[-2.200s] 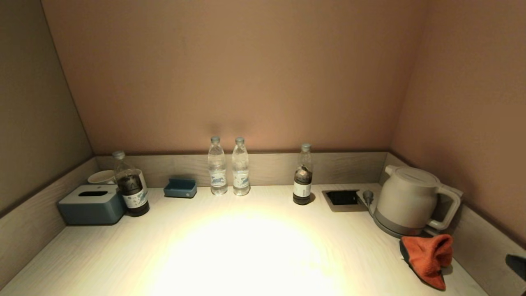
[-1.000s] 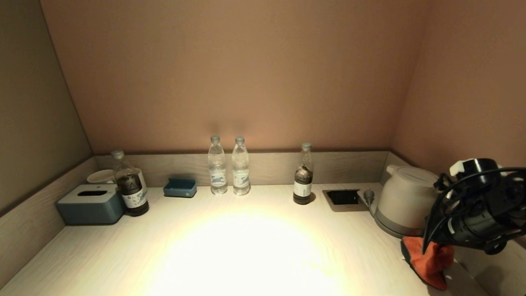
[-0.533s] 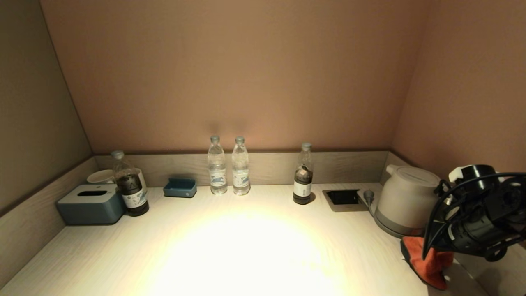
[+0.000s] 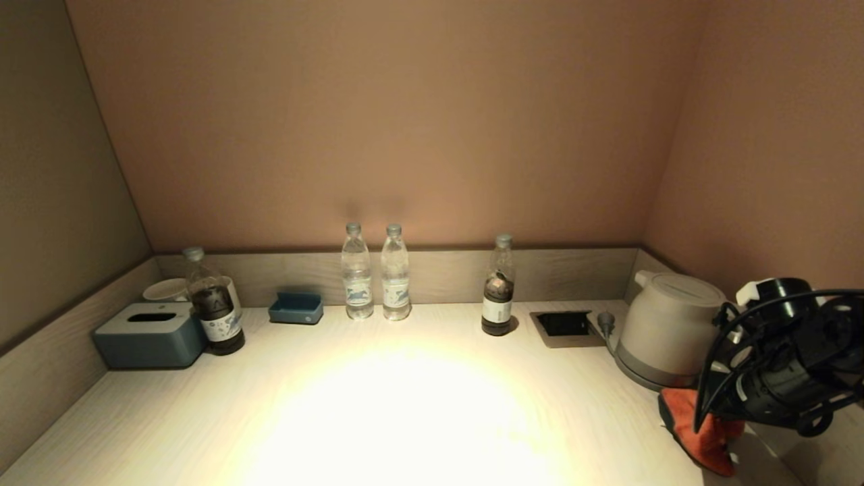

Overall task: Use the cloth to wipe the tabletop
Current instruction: Pick up the tablecloth

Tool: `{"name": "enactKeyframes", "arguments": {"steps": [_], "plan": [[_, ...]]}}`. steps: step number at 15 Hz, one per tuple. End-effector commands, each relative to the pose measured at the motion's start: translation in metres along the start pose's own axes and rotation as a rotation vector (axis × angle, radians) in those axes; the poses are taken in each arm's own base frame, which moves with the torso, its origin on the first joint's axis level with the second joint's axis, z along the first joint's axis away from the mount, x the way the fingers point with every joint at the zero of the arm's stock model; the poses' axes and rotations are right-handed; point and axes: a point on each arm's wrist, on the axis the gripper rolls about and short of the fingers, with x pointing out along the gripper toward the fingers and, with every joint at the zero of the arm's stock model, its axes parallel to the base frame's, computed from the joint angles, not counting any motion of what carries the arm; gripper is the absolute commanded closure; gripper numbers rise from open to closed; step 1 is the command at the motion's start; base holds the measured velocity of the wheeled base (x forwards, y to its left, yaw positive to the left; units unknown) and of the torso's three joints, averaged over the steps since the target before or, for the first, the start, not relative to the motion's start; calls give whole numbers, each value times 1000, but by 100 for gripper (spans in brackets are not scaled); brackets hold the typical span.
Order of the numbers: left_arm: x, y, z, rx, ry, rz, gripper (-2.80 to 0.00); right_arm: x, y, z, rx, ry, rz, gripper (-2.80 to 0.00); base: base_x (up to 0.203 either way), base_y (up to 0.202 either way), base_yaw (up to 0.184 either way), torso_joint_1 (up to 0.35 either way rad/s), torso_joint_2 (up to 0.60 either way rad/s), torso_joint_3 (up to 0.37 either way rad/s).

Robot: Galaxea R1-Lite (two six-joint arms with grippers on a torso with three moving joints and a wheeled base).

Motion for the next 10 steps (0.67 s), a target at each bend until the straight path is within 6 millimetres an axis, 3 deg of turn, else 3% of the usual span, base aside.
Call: {"name": "enactKeyframes", "arguments": {"steps": [1, 2, 7, 10], "plan": [[0, 0, 0, 0, 0, 0, 0, -1, 0, -3, -3, 7, 18, 0, 0, 0, 0, 0, 0, 0], [0, 0, 0, 0, 0, 0, 0, 0, 0, -4, -5, 11, 19, -280, 0, 0, 0, 0, 0, 0], [0, 0, 0, 0, 0, 0, 0, -2, 0, -3, -7, 0, 21, -280, 0, 0, 0, 0, 0, 0], [0, 0, 0, 0, 0, 0, 0, -4, 1, 11, -7, -41, 22, -280, 0, 0, 0, 0, 0, 0]]}}
